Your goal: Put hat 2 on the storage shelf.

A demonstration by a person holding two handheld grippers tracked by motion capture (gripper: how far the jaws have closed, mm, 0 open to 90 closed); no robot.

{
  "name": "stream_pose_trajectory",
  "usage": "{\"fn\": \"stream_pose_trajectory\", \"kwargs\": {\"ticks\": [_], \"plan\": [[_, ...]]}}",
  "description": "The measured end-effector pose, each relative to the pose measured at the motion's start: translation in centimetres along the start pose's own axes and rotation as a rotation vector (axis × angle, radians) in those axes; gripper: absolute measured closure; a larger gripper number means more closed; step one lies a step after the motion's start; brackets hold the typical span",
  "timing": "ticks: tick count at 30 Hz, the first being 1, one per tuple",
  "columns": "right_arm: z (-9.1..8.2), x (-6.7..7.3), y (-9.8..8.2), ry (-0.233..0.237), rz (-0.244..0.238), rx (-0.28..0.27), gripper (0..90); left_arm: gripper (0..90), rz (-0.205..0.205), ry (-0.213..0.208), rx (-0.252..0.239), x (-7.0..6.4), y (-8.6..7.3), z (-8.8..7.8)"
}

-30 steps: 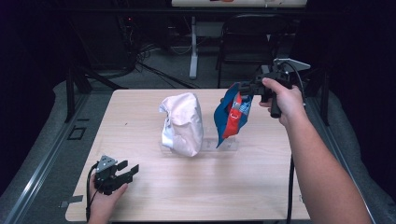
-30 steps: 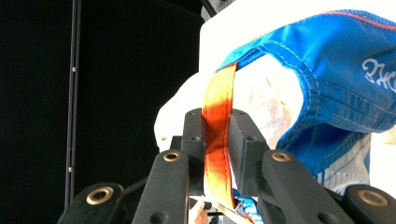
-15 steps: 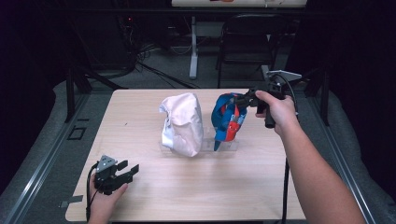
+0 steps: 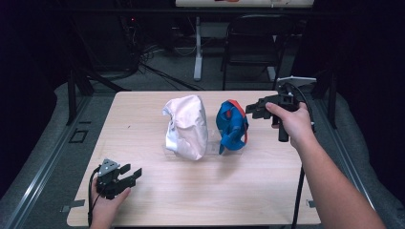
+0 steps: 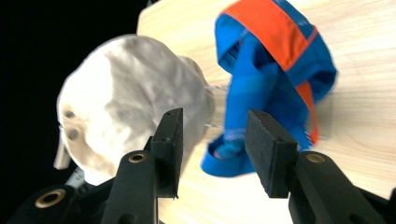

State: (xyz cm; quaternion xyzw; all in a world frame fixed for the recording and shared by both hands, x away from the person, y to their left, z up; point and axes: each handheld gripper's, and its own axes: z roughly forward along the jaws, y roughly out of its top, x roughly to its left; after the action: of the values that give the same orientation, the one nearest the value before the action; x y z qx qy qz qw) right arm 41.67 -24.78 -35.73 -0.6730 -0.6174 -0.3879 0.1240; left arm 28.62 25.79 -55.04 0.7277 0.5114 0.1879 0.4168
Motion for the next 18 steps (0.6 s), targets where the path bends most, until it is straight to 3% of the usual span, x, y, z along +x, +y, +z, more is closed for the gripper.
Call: {"fn": "stream_pose_trajectory", "kwargs": {"ticks": [11,18], "plan": [[0.9,-2.3,-4.6,-0.069,-0.112,-0.013,54.5,45.7,-0.005,0.005,0.004,0.1,-0.1,0.0],[2.5,-4.6,-8.0,-0.054,-0.187,-0.032,51.1,45.5,-0.001,0.004,0.005,0.0,-0.1,0.1]]}}
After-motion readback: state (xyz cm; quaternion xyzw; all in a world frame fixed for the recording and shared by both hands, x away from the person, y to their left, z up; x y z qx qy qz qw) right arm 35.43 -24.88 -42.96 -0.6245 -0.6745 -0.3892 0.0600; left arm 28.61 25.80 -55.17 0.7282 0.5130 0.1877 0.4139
